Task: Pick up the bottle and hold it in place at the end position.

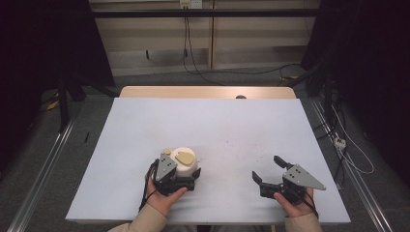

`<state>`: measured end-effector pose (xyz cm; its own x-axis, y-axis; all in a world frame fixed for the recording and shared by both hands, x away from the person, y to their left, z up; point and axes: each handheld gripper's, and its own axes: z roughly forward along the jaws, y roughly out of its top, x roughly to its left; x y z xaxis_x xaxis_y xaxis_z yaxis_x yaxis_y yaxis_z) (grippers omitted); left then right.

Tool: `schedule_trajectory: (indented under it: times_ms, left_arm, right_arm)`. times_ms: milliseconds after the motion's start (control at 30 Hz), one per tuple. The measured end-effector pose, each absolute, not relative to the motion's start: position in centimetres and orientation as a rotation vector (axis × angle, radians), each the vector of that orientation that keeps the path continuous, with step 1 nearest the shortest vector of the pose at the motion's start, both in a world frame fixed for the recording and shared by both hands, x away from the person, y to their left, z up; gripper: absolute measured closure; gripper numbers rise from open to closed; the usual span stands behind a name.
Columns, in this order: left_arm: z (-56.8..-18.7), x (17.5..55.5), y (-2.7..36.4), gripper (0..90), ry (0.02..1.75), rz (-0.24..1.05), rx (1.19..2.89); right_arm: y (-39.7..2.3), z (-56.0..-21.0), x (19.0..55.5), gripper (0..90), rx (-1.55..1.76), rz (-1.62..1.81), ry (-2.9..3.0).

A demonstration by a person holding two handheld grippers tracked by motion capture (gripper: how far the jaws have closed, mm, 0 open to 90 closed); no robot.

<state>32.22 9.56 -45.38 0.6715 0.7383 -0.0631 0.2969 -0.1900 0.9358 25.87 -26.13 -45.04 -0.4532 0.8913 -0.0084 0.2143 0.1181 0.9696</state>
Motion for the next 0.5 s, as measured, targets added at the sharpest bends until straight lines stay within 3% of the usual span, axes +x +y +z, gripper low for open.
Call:
schedule_trajectory:
  times_ms: [500]
  left_arm:
    - [-45.4, 32.55, 9.27, 5.1, 0.823, 0.506, 1.743]
  right_arm:
    - [-26.21, -45.1, 25.99, 7.5, 1.072, 1.358, 1.766]
